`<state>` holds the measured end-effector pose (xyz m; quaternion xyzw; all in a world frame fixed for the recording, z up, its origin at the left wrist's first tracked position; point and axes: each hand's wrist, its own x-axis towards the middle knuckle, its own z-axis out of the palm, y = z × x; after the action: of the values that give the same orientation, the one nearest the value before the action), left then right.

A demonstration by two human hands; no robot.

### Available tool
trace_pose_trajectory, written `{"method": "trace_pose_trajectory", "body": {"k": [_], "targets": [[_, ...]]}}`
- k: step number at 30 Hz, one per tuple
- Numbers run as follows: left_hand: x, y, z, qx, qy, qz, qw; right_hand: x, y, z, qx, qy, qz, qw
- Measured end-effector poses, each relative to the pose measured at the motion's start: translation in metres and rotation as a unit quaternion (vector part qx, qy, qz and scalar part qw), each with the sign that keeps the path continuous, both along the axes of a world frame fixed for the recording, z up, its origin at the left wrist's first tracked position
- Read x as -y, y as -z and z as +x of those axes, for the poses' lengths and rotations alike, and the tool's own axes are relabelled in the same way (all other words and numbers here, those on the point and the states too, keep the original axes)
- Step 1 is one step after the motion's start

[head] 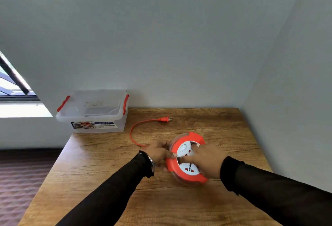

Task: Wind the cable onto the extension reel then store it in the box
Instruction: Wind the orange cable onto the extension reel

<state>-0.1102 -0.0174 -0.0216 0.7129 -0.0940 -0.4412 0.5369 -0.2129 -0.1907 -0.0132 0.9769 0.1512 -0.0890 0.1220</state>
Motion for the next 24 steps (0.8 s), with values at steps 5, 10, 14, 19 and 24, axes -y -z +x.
{"method": "trace_pose_trajectory", "body": {"k": [5, 10, 14, 19, 24], "targets": [[0.006, 0.013, -0.025, -0.074, -0.136, -0.070, 0.985, 0.004, 0.011, 0.004, 0.045, 0.118, 0.068, 0.990], [0.021, 0.033, -0.055, -0.122, -0.257, -0.127, 0.950, 0.001, 0.017, 0.007, 0.070, 0.252, 0.182, 0.948], [0.036, 0.042, -0.078, -0.147, -0.340, -0.181, 0.911, -0.003, 0.017, 0.007, 0.071, 0.313, 0.255, 0.912], [0.030, 0.032, -0.062, -0.139, -0.268, -0.171, 0.938, 0.003, 0.012, 0.005, 0.073, 0.277, 0.218, 0.933], [0.018, 0.014, -0.022, -0.069, -0.154, -0.093, 0.981, 0.011, 0.014, -0.001, 0.078, 0.200, 0.100, 0.972]]}}
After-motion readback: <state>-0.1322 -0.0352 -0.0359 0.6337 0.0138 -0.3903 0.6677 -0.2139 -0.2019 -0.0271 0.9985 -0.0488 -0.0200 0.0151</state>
